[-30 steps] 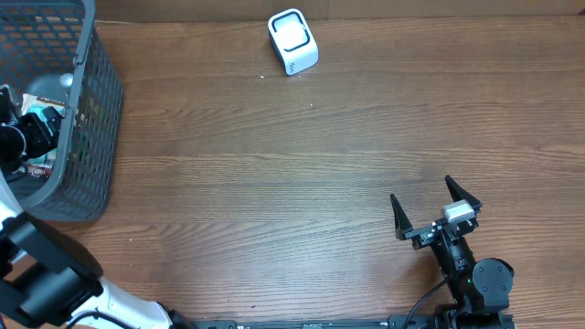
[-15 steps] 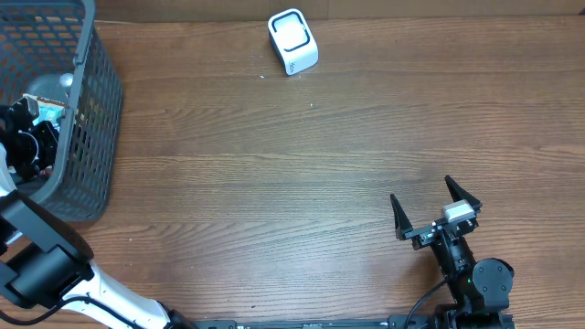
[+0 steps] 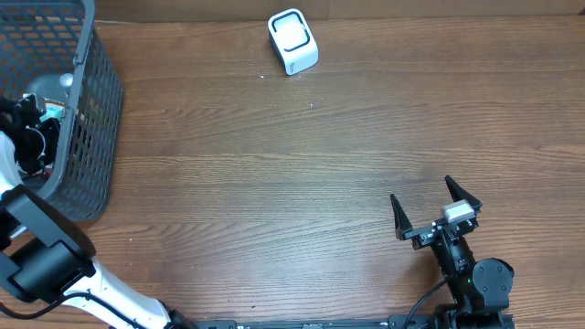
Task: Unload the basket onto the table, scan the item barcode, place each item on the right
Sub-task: 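Grasp the green-white Kleenex tissue pack in the basket with the left gripper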
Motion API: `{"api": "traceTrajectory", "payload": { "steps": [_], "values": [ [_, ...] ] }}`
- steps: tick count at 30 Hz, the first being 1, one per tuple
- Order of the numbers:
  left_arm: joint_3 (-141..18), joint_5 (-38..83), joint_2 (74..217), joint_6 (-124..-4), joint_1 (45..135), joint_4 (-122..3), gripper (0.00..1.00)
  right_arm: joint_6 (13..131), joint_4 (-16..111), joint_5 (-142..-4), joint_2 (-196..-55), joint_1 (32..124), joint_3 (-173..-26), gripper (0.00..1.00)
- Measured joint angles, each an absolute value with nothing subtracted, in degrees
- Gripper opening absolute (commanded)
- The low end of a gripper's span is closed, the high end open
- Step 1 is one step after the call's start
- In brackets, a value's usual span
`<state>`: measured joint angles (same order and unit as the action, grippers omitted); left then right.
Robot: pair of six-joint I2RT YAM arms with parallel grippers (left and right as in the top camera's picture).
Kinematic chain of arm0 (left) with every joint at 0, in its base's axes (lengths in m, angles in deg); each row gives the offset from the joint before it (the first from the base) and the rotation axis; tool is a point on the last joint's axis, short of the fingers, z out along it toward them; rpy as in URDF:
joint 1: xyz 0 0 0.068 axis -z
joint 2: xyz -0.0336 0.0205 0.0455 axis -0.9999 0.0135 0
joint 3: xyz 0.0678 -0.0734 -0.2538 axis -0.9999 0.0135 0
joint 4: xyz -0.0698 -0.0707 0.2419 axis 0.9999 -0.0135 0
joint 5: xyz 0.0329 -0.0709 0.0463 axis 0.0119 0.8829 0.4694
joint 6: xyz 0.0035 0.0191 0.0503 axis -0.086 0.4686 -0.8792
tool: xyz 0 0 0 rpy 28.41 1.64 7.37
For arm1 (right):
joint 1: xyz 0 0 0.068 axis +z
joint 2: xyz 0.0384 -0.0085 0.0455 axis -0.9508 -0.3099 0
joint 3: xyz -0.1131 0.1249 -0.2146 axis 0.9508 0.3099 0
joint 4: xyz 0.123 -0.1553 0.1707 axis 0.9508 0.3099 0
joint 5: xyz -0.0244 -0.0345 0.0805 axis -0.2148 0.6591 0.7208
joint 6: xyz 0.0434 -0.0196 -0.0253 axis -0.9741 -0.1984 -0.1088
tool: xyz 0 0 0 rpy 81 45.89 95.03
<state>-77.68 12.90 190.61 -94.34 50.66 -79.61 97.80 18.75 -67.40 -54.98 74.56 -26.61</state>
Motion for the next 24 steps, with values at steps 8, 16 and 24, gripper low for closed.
{"api": "traceTrajectory", "payload": {
  "steps": [8,16,24],
  "values": [
    [-77.6,11.1,190.6,-94.6,51.3,-79.3,0.82,97.8,18.8,-67.4,-55.0,74.6,-26.6,1.00],
    [-77.4,10.3,190.8,-94.6,51.3,-79.1,0.85,97.8,18.8,-67.4,-55.0,74.6,-26.6,1.00],
    [-75.0,9.9,190.8,-94.6,51.3,-77.4,0.72,97.8,18.8,-67.4,-55.0,74.6,-26.6,1.00]
  ]
}}
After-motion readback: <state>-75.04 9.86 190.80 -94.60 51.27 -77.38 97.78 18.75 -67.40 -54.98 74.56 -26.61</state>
